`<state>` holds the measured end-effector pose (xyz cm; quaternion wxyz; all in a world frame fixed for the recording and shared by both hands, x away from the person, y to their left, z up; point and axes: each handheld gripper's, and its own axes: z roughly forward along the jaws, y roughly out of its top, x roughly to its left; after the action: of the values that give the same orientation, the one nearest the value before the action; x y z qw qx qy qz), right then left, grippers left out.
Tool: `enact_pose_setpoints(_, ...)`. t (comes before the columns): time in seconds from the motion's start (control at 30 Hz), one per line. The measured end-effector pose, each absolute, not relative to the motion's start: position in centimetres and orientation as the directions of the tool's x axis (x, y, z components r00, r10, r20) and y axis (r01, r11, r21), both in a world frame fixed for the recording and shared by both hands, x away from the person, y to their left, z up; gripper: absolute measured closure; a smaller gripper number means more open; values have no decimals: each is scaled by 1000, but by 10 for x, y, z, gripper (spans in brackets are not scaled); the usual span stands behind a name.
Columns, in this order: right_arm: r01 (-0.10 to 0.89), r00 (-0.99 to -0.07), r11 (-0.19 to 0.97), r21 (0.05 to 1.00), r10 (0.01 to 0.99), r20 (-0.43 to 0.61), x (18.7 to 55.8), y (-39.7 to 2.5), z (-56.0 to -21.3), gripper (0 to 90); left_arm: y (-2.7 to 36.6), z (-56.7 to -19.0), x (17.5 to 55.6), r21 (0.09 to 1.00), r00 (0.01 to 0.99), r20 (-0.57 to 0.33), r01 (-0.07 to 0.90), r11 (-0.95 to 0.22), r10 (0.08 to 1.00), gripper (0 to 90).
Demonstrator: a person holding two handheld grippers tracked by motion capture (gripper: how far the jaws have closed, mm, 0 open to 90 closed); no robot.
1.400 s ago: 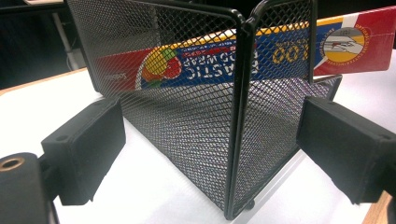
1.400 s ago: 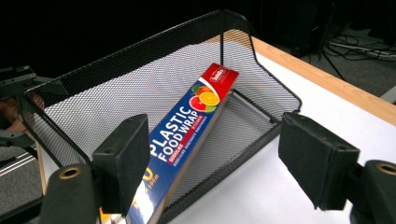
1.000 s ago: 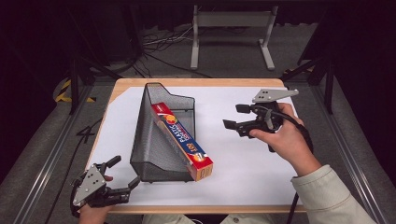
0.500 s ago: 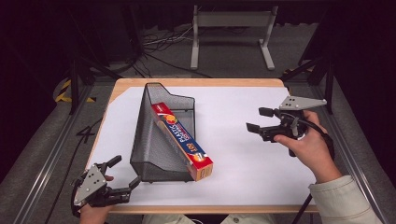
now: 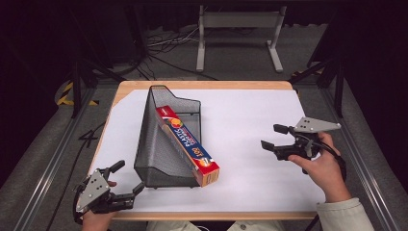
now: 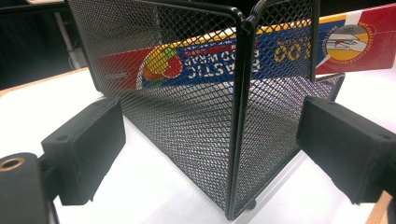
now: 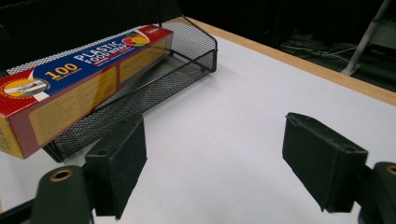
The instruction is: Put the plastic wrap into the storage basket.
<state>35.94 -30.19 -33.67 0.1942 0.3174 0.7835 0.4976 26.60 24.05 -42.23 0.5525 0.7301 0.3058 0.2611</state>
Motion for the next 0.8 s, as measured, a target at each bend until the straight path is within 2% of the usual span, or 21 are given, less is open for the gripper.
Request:
enact_pose_setpoints(0.1, 290, -714, 273, 917, 700, 17, 355, -307, -346, 224, 240, -422, 266, 967, 675, 41, 159, -199, 737, 88)
enact_pose_setpoints(0.27, 304, -713, 312, 900, 701, -2, 348, -311, -363, 223, 242, -422, 266, 968, 673, 40, 156, -195, 738, 88)
enact_pose_setpoints(0.8, 339, -683, 306, 890, 731, 9, 334, -321, -414, 218, 242, -423, 267, 969, 674, 40, 156, -194, 737, 88)
